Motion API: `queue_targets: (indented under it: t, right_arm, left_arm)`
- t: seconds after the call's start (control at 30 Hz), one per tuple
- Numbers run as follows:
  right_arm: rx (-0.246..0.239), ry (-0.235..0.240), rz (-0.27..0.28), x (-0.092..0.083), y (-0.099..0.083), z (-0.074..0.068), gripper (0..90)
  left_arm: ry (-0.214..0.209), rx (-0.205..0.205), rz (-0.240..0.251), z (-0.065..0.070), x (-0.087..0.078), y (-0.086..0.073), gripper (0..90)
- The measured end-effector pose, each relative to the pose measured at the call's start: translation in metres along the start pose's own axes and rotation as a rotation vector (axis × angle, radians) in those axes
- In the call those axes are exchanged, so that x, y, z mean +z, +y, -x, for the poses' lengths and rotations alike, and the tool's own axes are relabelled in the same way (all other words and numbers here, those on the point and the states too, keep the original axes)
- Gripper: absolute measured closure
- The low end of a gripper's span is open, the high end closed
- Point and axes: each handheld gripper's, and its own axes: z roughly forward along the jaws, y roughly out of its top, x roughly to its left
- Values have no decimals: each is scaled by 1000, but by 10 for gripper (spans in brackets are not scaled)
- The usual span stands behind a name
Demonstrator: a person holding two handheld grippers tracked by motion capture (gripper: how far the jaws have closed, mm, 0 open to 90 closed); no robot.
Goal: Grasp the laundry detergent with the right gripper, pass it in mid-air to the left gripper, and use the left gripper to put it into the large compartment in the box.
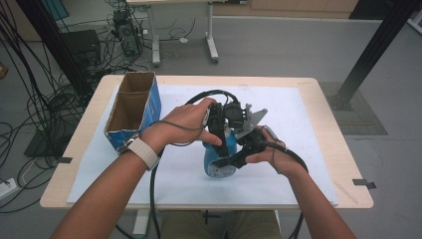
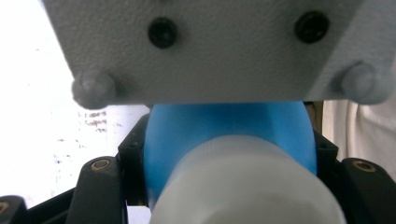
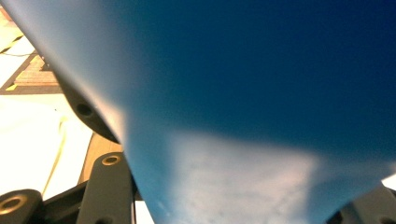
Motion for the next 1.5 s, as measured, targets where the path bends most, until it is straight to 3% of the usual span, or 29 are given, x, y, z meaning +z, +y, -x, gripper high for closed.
queue_targets:
  t: [1.5]
  right_arm:
    - [-16, -1, -19, 6, 0, 2, 431]
  left_arm:
    - [-4, -19, 5, -2, 4, -7, 378]
